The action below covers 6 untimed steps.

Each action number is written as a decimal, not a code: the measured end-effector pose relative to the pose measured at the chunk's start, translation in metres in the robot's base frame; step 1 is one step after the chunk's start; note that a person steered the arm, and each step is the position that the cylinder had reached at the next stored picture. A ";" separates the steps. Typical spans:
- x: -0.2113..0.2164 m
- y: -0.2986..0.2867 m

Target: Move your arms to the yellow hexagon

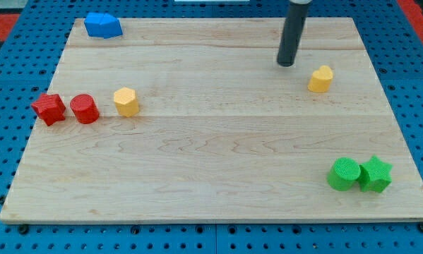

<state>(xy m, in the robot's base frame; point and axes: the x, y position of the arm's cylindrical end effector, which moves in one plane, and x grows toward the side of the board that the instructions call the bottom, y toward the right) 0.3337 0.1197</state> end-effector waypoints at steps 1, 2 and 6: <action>0.035 0.013; 0.042 0.054; 0.158 -0.220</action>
